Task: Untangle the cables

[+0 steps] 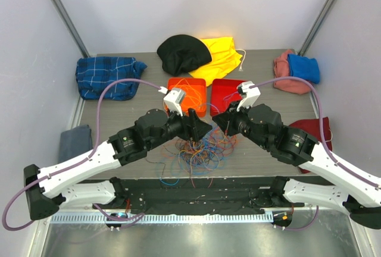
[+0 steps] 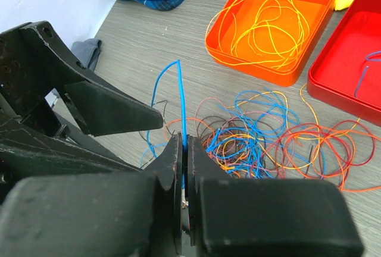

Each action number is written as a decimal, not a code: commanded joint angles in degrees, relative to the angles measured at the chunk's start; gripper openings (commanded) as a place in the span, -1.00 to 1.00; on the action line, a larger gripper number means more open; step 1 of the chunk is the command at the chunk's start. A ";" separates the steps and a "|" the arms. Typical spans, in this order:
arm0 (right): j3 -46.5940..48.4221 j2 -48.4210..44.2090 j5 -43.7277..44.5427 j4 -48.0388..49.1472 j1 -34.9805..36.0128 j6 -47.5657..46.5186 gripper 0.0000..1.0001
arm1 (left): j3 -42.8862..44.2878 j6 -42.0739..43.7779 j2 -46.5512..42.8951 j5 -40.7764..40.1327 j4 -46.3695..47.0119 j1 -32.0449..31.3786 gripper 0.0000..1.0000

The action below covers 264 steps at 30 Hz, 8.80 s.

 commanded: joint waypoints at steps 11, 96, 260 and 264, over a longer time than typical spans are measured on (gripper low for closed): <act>0.40 -1.69 -0.57 2.61 0.09 0.45 -0.98 | 1.16 0.90 2.52 -1.65 4.65 -0.29 0.34; -2.85 -2.58 -3.47 7.79 0.18 2.56 -0.33 | 2.13 4.68 1.03 -0.60 4.64 -0.29 -1.00; 0.75 -4.59 -2.51 4.54 0.18 0.54 -0.98 | 0.37 3.19 0.15 -13.79 -3.09 -0.38 -1.00; 0.23 -3.90 -3.65 4.54 0.18 0.71 -0.57 | 0.54 2.84 0.06 -12.21 -2.38 -0.38 -1.00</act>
